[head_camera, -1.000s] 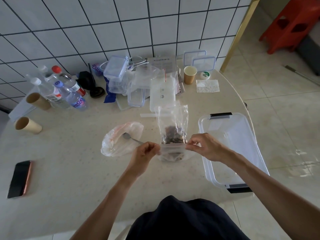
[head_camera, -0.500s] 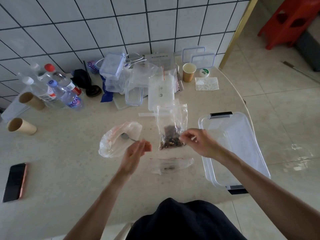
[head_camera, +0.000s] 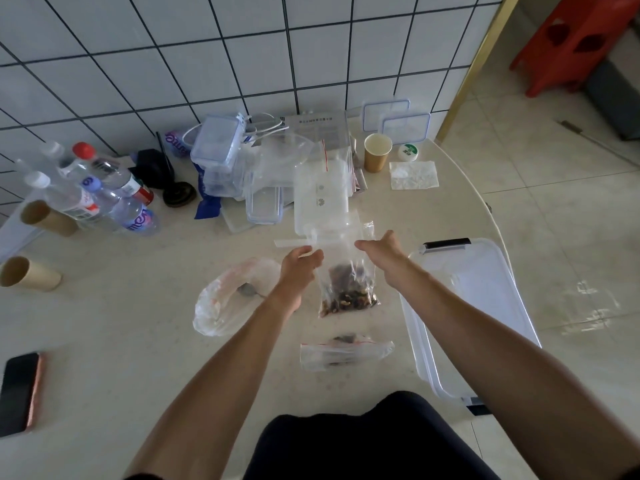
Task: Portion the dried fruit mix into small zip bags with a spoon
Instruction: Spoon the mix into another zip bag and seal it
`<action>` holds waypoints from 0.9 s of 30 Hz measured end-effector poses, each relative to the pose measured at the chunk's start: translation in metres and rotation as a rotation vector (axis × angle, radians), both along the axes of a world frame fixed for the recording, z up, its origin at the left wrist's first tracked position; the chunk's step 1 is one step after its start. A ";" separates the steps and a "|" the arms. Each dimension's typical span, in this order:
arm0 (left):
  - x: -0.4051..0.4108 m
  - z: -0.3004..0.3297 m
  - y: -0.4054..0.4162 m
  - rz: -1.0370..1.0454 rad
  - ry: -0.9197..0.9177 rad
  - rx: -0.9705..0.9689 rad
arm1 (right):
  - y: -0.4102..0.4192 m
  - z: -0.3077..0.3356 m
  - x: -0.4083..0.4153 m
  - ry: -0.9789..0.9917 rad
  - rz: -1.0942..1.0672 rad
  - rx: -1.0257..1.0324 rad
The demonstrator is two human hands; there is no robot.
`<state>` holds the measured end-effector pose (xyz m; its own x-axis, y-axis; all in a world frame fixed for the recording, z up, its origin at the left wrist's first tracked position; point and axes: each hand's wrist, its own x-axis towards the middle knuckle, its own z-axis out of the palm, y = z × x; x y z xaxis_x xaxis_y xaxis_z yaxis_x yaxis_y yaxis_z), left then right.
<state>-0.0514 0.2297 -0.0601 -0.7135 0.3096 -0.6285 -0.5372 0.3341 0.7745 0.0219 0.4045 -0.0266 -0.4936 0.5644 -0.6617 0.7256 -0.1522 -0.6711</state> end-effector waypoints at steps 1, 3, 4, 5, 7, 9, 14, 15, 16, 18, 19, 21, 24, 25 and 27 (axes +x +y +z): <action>0.000 0.000 -0.001 -0.004 0.024 0.024 | -0.001 0.000 0.001 0.014 -0.017 0.029; 0.002 0.003 -0.005 -0.013 0.080 0.086 | -0.003 0.001 0.005 0.070 -0.028 0.118; 0.003 0.006 -0.008 -0.021 0.111 0.115 | -0.004 0.003 0.009 0.099 -0.023 0.141; 0.004 0.008 -0.012 -0.032 0.145 0.134 | -0.005 0.007 0.013 0.125 -0.017 0.148; 0.009 0.012 -0.020 -0.053 0.220 0.143 | -0.007 0.016 0.023 0.169 0.038 0.152; 0.015 0.015 -0.028 -0.075 0.289 0.133 | -0.007 0.025 0.034 0.212 0.150 0.158; 0.036 0.031 -0.045 -0.262 0.358 0.127 | -0.006 0.052 0.056 0.229 0.588 0.318; 0.041 0.034 -0.046 -0.316 0.385 0.112 | -0.009 0.057 0.057 0.226 0.685 0.353; 0.045 0.037 -0.047 -0.362 0.407 0.106 | -0.012 0.060 0.058 0.222 0.771 0.372; 0.054 0.040 -0.049 -0.413 0.420 0.107 | -0.022 0.064 0.059 0.227 0.892 0.399; 0.058 0.040 -0.050 -0.416 0.419 0.104 | -0.027 0.064 0.059 0.234 0.921 0.408; 0.061 0.040 -0.056 -0.366 0.406 0.100 | -0.030 0.065 0.061 0.230 0.927 0.417; 0.063 0.037 -0.067 -0.248 0.408 0.124 | -0.026 0.067 0.065 0.217 0.925 0.424; 0.065 0.037 -0.069 -0.238 0.420 0.132 | -0.026 0.068 0.067 0.218 0.930 0.423; 0.070 0.039 -0.069 -0.220 0.426 0.158 | -0.028 0.069 0.068 0.227 0.930 0.427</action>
